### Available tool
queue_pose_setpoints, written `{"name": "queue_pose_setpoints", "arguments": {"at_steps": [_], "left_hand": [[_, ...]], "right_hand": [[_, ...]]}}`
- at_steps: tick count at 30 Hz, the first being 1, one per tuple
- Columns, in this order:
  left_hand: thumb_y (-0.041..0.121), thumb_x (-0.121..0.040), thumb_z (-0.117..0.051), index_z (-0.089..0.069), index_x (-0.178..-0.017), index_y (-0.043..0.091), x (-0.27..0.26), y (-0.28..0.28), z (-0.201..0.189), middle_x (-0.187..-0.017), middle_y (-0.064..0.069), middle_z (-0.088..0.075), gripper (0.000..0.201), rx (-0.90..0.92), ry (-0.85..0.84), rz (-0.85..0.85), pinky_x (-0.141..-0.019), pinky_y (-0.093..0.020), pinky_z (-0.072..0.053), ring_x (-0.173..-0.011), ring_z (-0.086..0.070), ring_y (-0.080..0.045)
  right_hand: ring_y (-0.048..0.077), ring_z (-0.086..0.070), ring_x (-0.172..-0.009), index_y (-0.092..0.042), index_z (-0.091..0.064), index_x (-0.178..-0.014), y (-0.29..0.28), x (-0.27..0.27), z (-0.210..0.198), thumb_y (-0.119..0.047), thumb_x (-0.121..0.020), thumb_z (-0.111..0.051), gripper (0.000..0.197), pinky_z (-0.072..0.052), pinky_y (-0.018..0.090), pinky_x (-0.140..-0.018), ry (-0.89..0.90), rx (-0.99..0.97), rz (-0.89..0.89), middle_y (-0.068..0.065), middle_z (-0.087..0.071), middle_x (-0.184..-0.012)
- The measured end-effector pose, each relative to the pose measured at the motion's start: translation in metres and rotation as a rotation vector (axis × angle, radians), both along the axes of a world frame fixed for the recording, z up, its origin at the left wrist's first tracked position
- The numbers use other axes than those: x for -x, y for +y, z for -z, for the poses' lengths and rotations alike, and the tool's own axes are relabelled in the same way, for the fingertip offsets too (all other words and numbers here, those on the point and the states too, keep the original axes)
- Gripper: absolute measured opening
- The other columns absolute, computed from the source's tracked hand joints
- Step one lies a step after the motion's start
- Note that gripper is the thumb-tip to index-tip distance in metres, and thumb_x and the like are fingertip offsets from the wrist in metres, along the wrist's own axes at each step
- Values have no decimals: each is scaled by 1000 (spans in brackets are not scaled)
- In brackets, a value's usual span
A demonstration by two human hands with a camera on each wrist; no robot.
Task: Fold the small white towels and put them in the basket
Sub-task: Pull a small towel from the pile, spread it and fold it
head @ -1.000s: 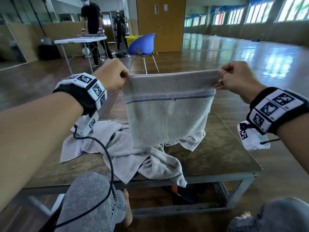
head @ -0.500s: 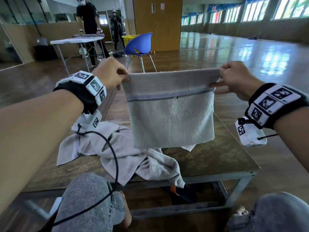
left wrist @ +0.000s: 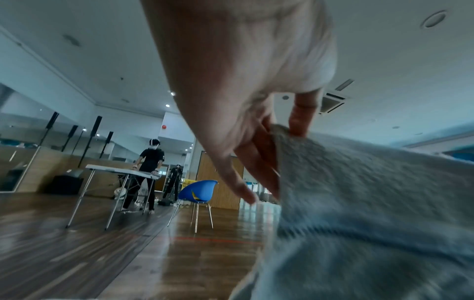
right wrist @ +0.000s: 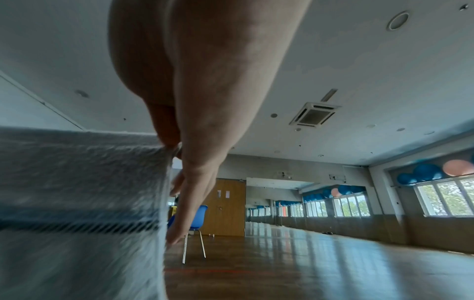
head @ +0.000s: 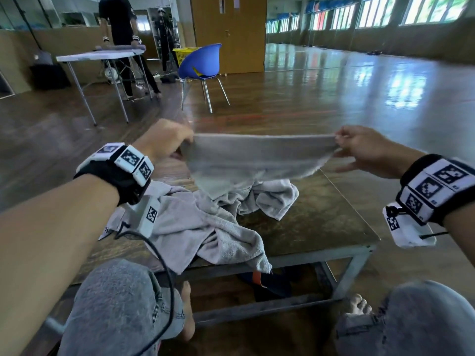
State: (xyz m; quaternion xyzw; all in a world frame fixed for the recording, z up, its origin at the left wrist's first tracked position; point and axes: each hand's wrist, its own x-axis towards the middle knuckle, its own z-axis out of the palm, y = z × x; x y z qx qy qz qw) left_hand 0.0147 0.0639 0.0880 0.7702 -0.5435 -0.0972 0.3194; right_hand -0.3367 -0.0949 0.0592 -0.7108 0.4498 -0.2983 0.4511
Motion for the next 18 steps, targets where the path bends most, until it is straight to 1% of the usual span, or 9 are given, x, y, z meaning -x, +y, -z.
{"name": "queue_pose_setpoints", "arguments": {"at_steps": [1,3,5,6,7,10,12,15,18], "left_hand": [[1,-91,-57,-62,-77,6,4,2,9,-70,-13,-60,15,-91,137,-24,-60,-30,-56,-58,-59,-23],[0,-89,-57,-59,-74,4,8,3,31,-65,-14,-57,15,-259,345,-25,-56,-34,-59,-52,-59,-24],[-1,-89,-57,-60,-76,-1,10,6,49,-71,-19,-59,12,-432,405,33,-72,-47,-61,-63,-63,-32],[-2,-90,-56,-61,-79,-2,11,8,58,-75,-20,-61,11,-510,413,68,-82,-52,-58,-70,-64,-34],[-2,-91,-56,-62,-82,-1,12,9,64,-77,-20,-63,10,-577,416,91,-85,-52,-56,-72,-64,-34],[-5,-93,-53,-60,-92,-1,14,11,83,-77,-17,-64,8,-720,413,144,-73,-41,-57,-58,-66,-26],[-8,-92,-49,-57,-96,-1,16,8,94,-79,-19,-59,11,-717,370,144,-64,-34,-56,-52,-64,-21],[-9,-90,-48,-56,-88,0,14,1,104,-78,-18,-56,12,-672,307,108,-58,-31,-57,-50,-64,-21],[-6,-89,-52,-59,-78,4,9,-11,111,-71,-14,-60,16,-684,247,87,-70,-35,-55,-55,-70,-22]], "right_hand": [[35,-61,-106,-17,-57,-88,0,7,8,-13,-108,-40,26,-53,61,-95,21,-66,-21,14,-56,-107],[27,-67,-93,-11,-61,-93,-1,20,24,-10,-107,-43,23,-57,51,-92,83,-173,-65,14,-63,-100],[19,-72,-81,-6,-62,-97,-1,31,43,-7,-106,-44,19,-60,39,-82,192,-266,-143,10,-70,-89],[17,-74,-77,-6,-61,-97,0,35,52,-7,-105,-45,18,-60,35,-76,243,-309,-179,8,-73,-84],[16,-74,-76,-6,-61,-97,1,38,60,-7,-105,-46,17,-59,33,-73,287,-339,-205,6,-74,-82],[20,-71,-84,-5,-64,-100,3,45,86,-9,-103,-51,14,-58,36,-81,355,-373,-252,10,-74,-92],[22,-69,-86,-3,-65,-103,4,45,97,-11,-102,-54,13,-55,37,-84,378,-359,-273,13,-72,-97],[23,-68,-85,-2,-66,-105,0,36,106,-15,-102,-56,17,-56,42,-88,403,-276,-252,13,-72,-99],[19,-72,-83,-10,-70,-105,-6,24,108,-20,-103,-55,18,-57,36,-78,517,-167,-236,5,-75,-99]]}}
